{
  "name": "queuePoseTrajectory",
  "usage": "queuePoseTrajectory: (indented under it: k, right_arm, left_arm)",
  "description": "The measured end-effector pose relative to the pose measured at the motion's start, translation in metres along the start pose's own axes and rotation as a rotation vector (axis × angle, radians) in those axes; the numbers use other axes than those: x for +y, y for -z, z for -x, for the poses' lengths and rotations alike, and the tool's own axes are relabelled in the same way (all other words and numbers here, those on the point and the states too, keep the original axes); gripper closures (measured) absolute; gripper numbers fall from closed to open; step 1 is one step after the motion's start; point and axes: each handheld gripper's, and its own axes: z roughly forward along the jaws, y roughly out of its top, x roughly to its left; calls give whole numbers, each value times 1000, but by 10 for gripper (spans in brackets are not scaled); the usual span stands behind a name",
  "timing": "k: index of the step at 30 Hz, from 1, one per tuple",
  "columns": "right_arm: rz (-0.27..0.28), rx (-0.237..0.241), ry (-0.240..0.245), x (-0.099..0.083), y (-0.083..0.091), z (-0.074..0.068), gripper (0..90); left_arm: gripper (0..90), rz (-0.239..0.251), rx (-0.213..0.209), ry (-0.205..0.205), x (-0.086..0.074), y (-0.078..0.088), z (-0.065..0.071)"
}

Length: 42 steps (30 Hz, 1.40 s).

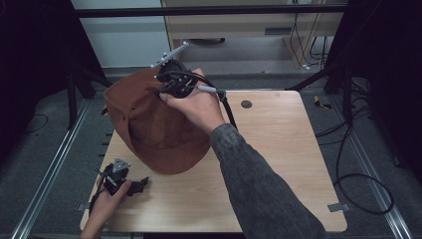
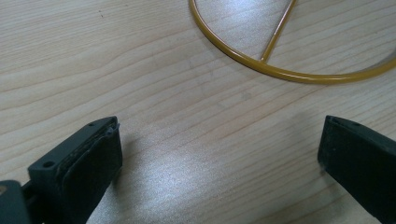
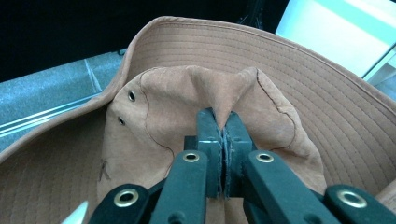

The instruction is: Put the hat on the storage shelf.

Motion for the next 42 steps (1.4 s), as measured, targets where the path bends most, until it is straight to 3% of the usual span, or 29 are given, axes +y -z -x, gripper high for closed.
queuePoseTrajectory:
  k: [32, 42]
  right_arm:
    - [-39, 31, -21, -1, -31, -2, 847]
    - [-26, 30, -43, -6, -29, -1, 658]
  left_arm:
    - [0, 3, 0, 2, 0, 0, 0]
    - [0, -1, 1, -2, 0, 0, 0]
